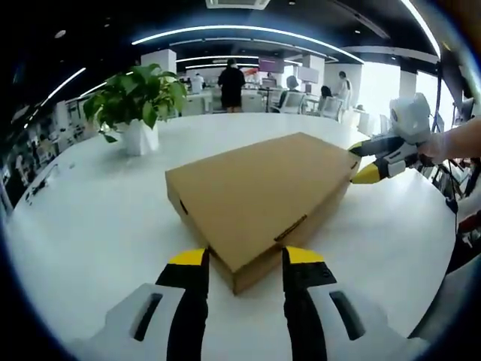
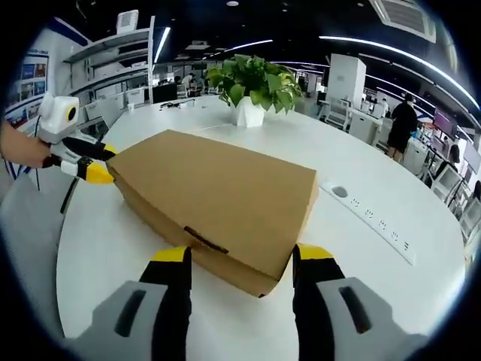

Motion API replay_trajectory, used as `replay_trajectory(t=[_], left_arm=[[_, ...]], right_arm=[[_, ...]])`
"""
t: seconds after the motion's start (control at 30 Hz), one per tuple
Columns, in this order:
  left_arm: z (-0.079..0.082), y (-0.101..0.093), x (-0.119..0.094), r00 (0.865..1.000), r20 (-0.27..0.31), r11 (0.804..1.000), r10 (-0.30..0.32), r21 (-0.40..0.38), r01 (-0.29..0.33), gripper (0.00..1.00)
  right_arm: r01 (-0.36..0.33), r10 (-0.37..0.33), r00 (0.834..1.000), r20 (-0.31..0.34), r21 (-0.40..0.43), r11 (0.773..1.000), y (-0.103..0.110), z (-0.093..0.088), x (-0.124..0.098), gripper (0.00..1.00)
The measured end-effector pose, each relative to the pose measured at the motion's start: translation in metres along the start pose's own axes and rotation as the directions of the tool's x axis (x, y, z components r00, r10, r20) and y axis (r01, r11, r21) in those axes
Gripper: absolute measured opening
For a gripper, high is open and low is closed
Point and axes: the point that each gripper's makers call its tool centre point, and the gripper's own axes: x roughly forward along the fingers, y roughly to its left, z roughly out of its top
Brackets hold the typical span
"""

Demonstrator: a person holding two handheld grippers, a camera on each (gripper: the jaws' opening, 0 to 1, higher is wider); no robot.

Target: Operate the shoe box by opening the lid, removing the specified soft item, and placing it in the target area until the item is outside and the box remains undamaged.

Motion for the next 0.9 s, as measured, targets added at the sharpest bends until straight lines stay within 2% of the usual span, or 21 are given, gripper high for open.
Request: replay_trajectory(t=[0.27, 0.9], left_arm=[[-0.001, 0.009, 0.000, 1.000, -0.018, 1.000, -0.019, 0.012, 0.020, 0.37], [-0.003, 0.023, -0.004, 0.994, -0.058, 0.994, -0.091, 0.050, 0.094, 0.37]], right_arm=[[-0.009, 0.008, 1.000, 0.014, 0.073, 0.997, 0.007, 0.002, -0.003, 0.49], [0.002, -0.002, 1.000, -0.005, 0.062, 0.998, 0.028, -0.005, -0.014, 0.41]])
